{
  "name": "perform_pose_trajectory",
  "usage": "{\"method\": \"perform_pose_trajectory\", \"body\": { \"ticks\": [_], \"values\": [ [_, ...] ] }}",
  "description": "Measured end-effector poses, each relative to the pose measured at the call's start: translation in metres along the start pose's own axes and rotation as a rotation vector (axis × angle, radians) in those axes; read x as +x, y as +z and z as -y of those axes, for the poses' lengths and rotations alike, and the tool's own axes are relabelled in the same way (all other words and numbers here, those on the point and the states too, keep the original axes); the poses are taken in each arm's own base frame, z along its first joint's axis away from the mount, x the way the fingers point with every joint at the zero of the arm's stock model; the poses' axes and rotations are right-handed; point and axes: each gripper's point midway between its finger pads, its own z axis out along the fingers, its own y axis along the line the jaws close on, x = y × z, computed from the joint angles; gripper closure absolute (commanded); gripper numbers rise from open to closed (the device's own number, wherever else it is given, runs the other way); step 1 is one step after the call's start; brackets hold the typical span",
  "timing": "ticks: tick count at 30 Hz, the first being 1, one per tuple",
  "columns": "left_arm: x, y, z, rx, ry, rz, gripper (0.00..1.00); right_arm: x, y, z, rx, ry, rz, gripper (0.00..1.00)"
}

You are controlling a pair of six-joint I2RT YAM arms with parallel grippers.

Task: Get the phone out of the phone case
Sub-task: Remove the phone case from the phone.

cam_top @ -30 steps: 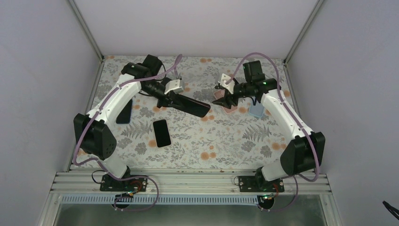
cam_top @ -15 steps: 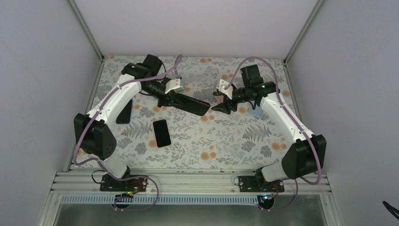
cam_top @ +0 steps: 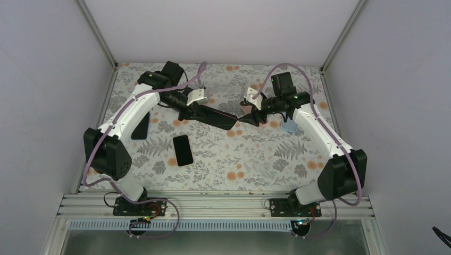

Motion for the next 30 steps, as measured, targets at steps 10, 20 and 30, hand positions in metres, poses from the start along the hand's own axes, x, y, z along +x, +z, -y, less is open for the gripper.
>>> {"method": "perform_pose_trajectory", "body": {
  "ticks": [10,20,30],
  "values": [
    [0.006,0.008,-0.001,0.006,-0.005,-0.037,0.98,0.014,0.012,0.015,0.026,0.053,-0.045,0.28],
    [0.015,0.019,0.001,-0.002,-0.007,-0.110,0.98,0.018,0.032,0.005,-0.068,0.104,-0.132,0.26],
    [0.013,0.027,0.024,0.084,-0.044,-0.117,0.98,-0.026,0.044,-0.037,-0.233,0.016,-0.049,0.23]
  ]
}}
